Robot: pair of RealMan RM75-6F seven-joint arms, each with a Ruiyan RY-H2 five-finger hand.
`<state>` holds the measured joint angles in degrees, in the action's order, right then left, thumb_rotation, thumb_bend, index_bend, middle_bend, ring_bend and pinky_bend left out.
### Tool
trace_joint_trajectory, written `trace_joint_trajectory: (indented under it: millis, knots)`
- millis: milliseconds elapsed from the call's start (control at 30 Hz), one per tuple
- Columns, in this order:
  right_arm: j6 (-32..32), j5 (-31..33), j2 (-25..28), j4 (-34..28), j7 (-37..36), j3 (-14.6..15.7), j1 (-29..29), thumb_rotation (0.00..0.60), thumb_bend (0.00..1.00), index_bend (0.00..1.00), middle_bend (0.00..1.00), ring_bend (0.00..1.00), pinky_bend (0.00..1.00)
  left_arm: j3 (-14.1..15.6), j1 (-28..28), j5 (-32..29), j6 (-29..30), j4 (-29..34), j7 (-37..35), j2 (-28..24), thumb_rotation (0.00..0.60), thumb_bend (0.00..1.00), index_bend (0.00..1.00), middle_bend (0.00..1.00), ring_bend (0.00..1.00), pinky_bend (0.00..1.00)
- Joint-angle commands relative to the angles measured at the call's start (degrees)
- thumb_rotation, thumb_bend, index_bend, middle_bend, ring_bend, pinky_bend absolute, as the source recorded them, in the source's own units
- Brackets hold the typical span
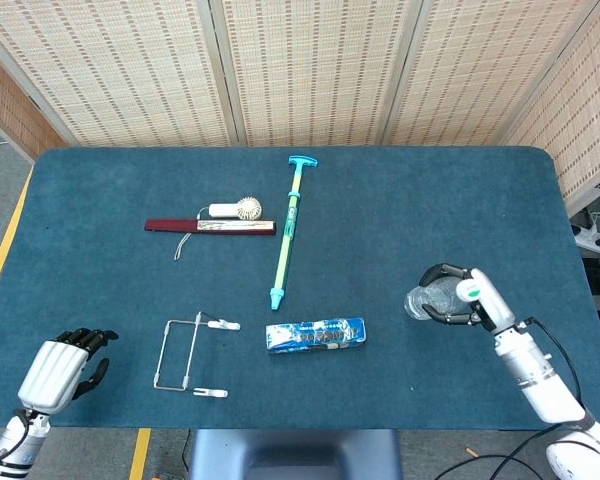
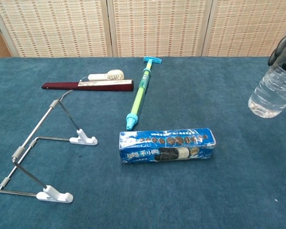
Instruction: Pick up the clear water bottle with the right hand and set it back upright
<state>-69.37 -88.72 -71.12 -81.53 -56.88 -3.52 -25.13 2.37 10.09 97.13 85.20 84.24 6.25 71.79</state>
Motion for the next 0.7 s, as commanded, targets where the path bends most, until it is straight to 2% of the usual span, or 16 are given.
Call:
trace_joint_trajectory:
  millis: [33, 167, 300, 700]
  knots:
    - [3.5, 2.9, -5.6, 8.2, -6.4, -0.9, -1.3, 0.600, 0.45, 0.81, 0.70, 0.59, 0.59, 0.0, 0.0, 0.0, 0.0, -0.1, 0.1, 0.0, 0.600, 0.44, 0.32, 0.43, 0.38, 0.53]
    - [2.9, 3.6, -11.0, 16.4, -8.1, -1.9, -1.6, 0.600, 0.45, 0.81, 0.70, 0.59, 0.59, -0.1, 0.0, -0.3, -0.2, -0.1, -0.1, 0.0, 0.600, 0.44, 0.32, 0.43, 0.38, 0.53]
    - [2.0, 3.3, -14.5, 22.1, -8.8, -2.3, -1.8, 0.600, 0.45, 0.81, 0.70, 0.59, 0.59, 0.0, 0.0, -0.3, -0.2, -0.1, -0.1, 0.0, 0.600, 0.44, 0.32, 0.43, 0.38, 0.53]
    - [1.9, 3.2, -20.7, 33.4, -10.8, -1.9, -1.6, 0.600, 0.45, 0.81, 0.70, 0.59, 0.59, 0.0, 0.0, -0.4, -0.3, -0.1, -0.2, 0.0, 0.600, 0.44, 0.32, 0.43, 0.38, 0.53]
